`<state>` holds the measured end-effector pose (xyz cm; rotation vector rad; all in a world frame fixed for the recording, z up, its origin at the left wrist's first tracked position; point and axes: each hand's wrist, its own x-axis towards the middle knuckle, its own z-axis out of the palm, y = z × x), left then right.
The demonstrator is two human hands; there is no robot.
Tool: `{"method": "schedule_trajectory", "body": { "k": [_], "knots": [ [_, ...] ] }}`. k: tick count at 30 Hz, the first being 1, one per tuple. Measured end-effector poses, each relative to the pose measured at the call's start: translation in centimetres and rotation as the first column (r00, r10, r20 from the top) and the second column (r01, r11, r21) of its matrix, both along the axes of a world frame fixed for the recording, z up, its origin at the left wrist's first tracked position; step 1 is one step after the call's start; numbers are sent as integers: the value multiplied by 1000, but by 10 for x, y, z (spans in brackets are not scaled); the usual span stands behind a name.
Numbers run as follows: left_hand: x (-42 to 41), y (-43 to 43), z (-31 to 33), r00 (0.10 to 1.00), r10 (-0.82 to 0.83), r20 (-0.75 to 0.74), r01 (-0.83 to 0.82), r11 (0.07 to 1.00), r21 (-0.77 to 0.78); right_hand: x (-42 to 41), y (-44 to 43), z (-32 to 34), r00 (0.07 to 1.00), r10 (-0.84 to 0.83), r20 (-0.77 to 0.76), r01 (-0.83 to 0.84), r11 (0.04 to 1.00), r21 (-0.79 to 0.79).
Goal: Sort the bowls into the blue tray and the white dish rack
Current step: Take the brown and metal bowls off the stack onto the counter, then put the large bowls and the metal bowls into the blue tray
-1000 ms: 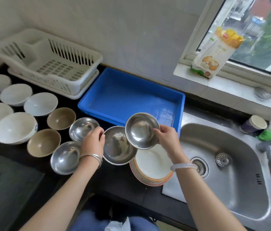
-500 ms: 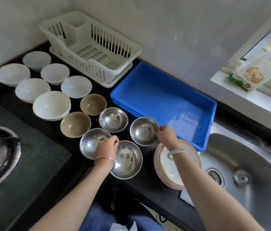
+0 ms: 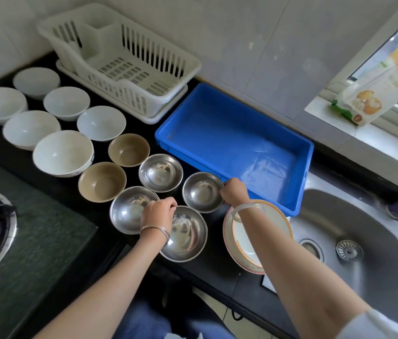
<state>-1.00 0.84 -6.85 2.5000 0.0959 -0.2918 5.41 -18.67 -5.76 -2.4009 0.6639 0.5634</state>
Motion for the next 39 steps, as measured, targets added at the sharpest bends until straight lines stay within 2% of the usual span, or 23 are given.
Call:
{"method": "schedule_trajectory", "body": {
  "k": [3, 6, 9, 11, 14, 17, 21, 23, 26, 28, 31, 39],
  "knots": [
    [1, -1, -2, 1000, 7, 13, -7, 1000, 10, 5, 2, -4, 998, -64, -27, 65, 995, 75],
    [2, -3, -3, 999, 6, 35, -7, 1000, 20, 11, 1, -8, 970, -219, -108, 241, 934, 263],
    [4, -6, -5, 999, -10, 53, 7, 999, 52, 12, -1, -7, 960, -237, -148, 273, 910, 312],
    [6, -7, -7, 999, -13, 49, 10, 998, 60, 9, 0, 1, 966, -226, -124, 253, 922, 294],
    [7, -7, -8, 999, -26, 30, 24, 997, 69, 2, 1, 14, 992, -115, -47, 122, 973, 194],
    [6, -9, -5, 999, -28, 44, 25, 997, 67, -15, -11, 24, 995, -27, 92, 18, 995, 97],
    [3, -27, 7, 992, -37, 119, 44, 998, -54, -56, -42, 38, 927, -132, 351, 155, 987, -38],
    [0, -44, 15, 993, -60, 102, 74, 986, -147, -78, -63, 37, 902, -145, 406, 206, 972, -110],
    [-5, -71, 22, 988, -157, -14, 150, 962, -228, -110, -90, 30, 906, -210, 368, 286, 944, -163],
    [-10, -87, 23, 968, -232, -100, 199, 943, -265, -127, -100, 22, 905, -275, 325, 334, 932, -140],
    [-18, -106, 21, 927, -327, -184, 280, 929, -241, -144, -106, 14, 892, -347, 291, 384, 920, -81],
    [-14, -113, 18, 956, -246, -162, 217, 960, -177, -162, -91, 8, 866, -419, 274, 450, 891, -59]
  ]
}}
